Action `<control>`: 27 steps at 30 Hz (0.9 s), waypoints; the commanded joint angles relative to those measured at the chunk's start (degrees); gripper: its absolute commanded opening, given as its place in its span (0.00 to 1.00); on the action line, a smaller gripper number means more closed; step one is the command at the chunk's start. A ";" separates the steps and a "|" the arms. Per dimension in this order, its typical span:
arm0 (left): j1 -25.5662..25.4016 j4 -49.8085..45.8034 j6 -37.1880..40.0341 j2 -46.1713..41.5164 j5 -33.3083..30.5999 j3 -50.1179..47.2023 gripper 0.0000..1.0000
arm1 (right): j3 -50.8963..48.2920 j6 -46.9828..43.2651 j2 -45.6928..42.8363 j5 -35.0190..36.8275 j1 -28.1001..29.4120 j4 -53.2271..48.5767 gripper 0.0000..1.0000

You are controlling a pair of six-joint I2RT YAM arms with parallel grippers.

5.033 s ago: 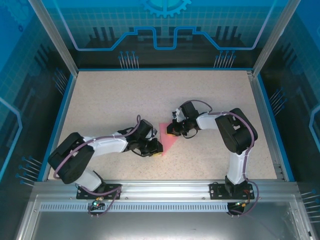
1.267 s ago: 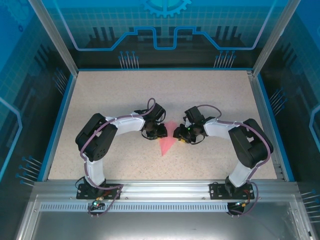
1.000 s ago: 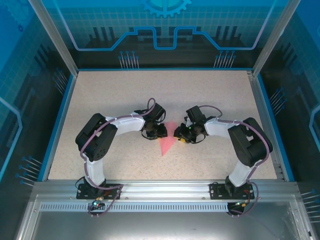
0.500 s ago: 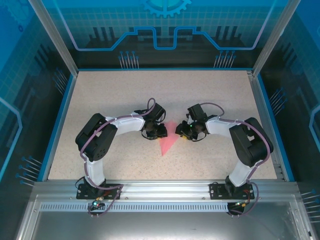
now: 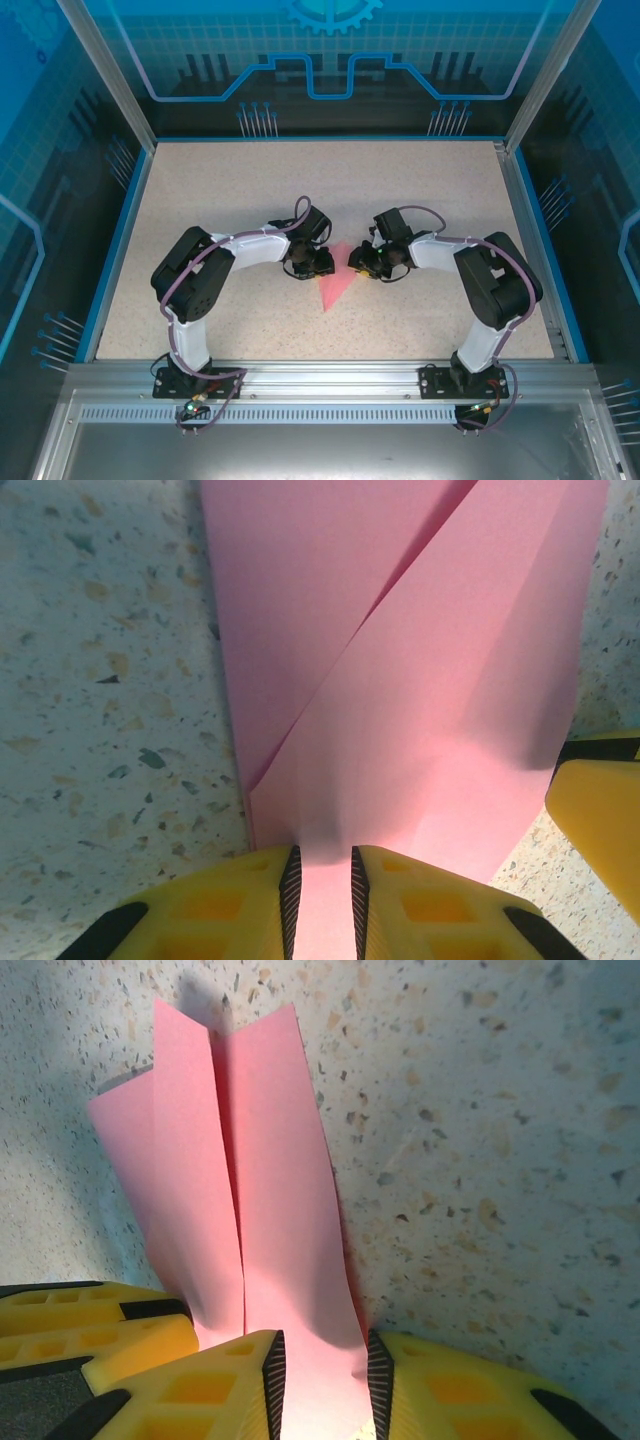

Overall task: Fold a paper plane with a square sheet of paper (pick it up from the middle)
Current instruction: Turn over the paper at the center of the table.

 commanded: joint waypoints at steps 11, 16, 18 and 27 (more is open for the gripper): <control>0.78 3.87 -2.84 -1.01 3.61 -3.56 0.24 | -0.32 2.13 1.12 -8.02 1.40 7.23 0.34; 2.06 5.97 -3.78 -2.42 4.92 -5.56 0.24 | -0.14 2.03 1.86 -8.45 0.93 8.07 0.37; 2.50 6.73 -4.36 -3.01 5.12 -6.34 0.24 | -0.12 2.03 2.16 -8.79 0.88 7.77 0.38; 3.58 9.28 -6.58 -4.03 5.07 -8.86 0.24 | -3.64 5.90 -0.90 -9.52 1.75 12.99 0.48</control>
